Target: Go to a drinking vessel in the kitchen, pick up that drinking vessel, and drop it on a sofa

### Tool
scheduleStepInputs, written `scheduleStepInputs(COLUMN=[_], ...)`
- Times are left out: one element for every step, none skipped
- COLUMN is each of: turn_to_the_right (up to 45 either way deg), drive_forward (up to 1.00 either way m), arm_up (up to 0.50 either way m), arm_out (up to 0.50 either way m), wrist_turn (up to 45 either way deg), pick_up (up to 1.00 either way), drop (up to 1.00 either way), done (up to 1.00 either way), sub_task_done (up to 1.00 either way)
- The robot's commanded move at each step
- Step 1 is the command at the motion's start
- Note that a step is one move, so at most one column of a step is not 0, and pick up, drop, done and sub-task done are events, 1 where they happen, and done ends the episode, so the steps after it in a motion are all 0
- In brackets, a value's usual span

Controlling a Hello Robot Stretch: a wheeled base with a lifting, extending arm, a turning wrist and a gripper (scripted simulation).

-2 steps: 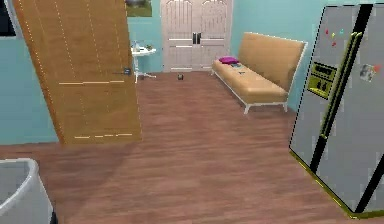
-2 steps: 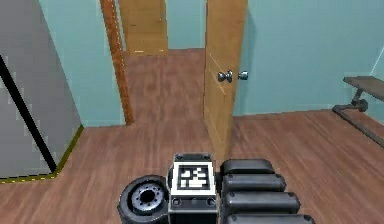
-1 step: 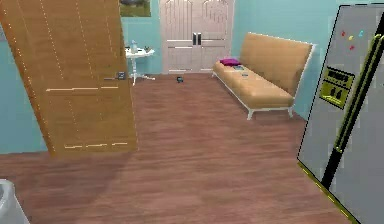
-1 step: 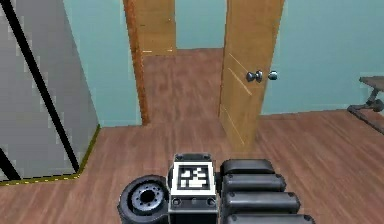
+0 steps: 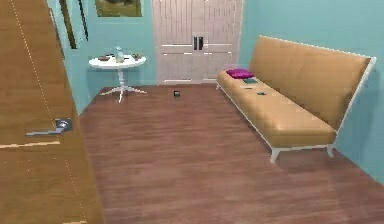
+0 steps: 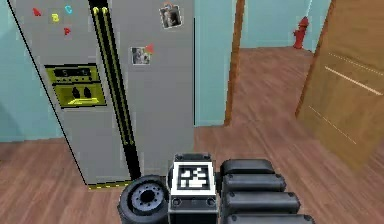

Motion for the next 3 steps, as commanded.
scheduleStepInputs(turn_to_the_right=[0.0,0.0,3.0], drive_forward=[1.00,1.00,0.00], arm_up=[0.00,0.00,0.00], arm_out=[0.00,0.00,0.00], wrist_turn=[0.0,0.0,0.0], pick_up=[0.00,0.00,0.00], drop=[0.00,0.00,0.00], done=[0.00,0.00,0.00], sub_task_done=[0.00,0.00,0.00])
